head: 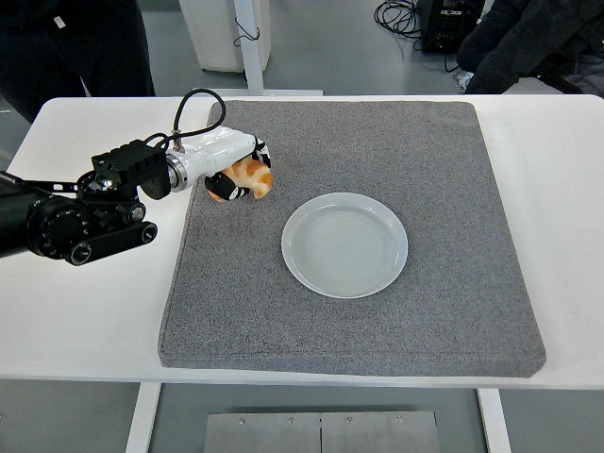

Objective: Place the bread on the plate

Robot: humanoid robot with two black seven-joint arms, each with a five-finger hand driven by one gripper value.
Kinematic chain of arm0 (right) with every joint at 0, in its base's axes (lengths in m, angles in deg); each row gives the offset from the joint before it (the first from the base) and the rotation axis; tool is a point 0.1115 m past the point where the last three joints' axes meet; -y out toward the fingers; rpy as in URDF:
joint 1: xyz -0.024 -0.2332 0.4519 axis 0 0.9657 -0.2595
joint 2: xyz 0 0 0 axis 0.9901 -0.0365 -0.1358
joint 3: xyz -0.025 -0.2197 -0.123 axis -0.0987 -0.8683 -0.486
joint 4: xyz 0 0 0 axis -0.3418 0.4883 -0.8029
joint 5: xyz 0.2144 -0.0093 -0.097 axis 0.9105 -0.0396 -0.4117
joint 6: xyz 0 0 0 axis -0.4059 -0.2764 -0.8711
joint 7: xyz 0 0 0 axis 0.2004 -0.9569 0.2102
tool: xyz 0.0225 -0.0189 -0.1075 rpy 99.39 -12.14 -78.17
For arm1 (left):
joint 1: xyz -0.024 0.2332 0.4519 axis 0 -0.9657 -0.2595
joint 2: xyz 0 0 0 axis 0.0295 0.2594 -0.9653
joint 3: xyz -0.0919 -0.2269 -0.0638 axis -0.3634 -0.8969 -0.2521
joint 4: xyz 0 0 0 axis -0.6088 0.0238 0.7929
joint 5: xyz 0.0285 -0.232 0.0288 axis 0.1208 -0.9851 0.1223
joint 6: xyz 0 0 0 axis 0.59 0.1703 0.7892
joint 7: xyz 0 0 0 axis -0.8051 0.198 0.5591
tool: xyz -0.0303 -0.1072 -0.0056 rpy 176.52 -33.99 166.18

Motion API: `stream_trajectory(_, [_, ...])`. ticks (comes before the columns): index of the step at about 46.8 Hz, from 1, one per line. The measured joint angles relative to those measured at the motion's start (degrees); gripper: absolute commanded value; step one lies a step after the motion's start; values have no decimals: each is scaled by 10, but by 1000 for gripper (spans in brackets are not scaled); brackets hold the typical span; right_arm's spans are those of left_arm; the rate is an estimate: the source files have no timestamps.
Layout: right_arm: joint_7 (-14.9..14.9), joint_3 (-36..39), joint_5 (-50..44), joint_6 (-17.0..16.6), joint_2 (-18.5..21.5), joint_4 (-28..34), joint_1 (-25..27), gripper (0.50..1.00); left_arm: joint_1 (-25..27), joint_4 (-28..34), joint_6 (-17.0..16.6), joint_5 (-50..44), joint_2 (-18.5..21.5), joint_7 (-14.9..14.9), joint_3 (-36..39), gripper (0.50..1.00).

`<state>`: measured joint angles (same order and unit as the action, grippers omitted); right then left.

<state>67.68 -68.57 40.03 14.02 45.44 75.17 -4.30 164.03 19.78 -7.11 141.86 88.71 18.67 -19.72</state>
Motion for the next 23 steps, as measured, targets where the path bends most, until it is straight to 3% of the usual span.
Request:
stream_trajectory(8, [0, 0, 0, 0, 0, 0, 0, 1000, 40, 1, 9, -3, 3, -1, 1, 500])
stream_trajectory(23, [0, 0, 0, 0, 0, -1, 0, 1000, 130, 0, 87, -70, 6, -2, -5, 500])
